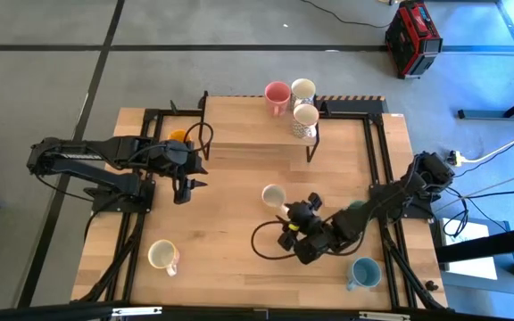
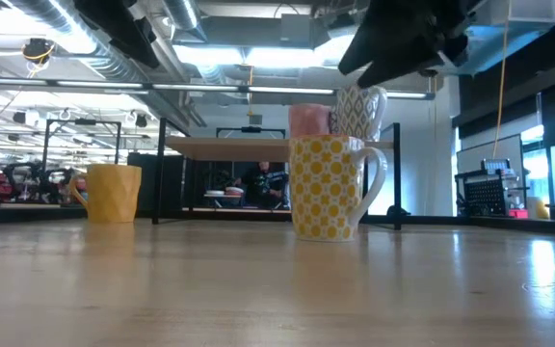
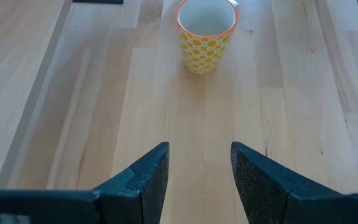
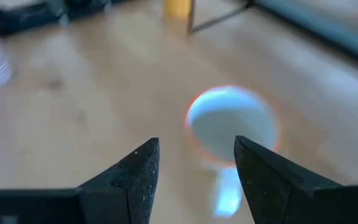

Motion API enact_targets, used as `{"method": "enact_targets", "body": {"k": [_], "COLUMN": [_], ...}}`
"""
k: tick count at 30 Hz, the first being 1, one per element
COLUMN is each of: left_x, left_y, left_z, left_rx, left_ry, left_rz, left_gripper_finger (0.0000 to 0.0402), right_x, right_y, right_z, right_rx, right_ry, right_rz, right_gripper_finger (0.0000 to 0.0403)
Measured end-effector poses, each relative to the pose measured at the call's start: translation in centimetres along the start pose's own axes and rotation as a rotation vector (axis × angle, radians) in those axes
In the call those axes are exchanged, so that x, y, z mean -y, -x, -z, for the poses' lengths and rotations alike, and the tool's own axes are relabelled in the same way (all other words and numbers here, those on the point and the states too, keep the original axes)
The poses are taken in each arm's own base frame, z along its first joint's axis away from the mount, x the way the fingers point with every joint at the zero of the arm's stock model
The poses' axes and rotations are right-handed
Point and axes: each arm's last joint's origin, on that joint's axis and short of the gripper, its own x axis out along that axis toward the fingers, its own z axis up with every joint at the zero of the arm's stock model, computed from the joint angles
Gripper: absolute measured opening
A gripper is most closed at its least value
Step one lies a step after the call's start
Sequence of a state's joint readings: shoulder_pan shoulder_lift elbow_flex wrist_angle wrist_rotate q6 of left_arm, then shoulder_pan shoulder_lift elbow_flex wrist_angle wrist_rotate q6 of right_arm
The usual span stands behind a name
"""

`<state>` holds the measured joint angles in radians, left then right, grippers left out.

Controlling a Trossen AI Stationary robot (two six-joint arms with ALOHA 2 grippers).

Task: Place coffee mugs
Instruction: Put the yellow patterned mug on the shelf

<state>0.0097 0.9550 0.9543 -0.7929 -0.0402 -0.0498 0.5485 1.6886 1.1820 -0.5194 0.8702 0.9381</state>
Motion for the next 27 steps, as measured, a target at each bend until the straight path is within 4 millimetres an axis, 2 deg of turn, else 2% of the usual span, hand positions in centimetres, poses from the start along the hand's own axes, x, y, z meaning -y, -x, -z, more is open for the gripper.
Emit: {"method": "enact_targets", "body": {"k": [3,7,11,16,21,27], "left_x": [0.0,0.0,0.0,0.0,0.0,0.0], "left_y": [0.0,0.0,0.0,0.0,0.0,0.0], "left_z": [0.0,0.0,0.0,0.0,0.0,0.0], "left_rx": [0.0,0.0,0.0,0.0,-0.002,-0.004], "left_ry": [0.0,0.0,0.0,0.0,0.0,0.0], "left_rz": [0.0,0.0,0.0,0.0,0.0,0.0], "left_gripper_finger": [0.0167,0.0167,0.0167,0.0167,0.0167,0.0167], "right_x": [0.0,0.7,2.3,2.8,2.6,2.8], "right_y": [0.8,2.3,2.4,1.9,1.1,0.5], "right_z": [0.6,1.8,4.3,7.2,8.2,7.9], "right_rx": [0.067,0.049,0.049,0.048,0.036,-0.037], "right_ry": [0.051,0.07,-0.032,-0.177,-0.214,-0.152], "right_rz": [0.058,0.103,0.138,0.036,-0.078,-0.163], "right_gripper_finger": [0.0198,0.0198,0.0198,0.0198,0.0198,0.0198]}}
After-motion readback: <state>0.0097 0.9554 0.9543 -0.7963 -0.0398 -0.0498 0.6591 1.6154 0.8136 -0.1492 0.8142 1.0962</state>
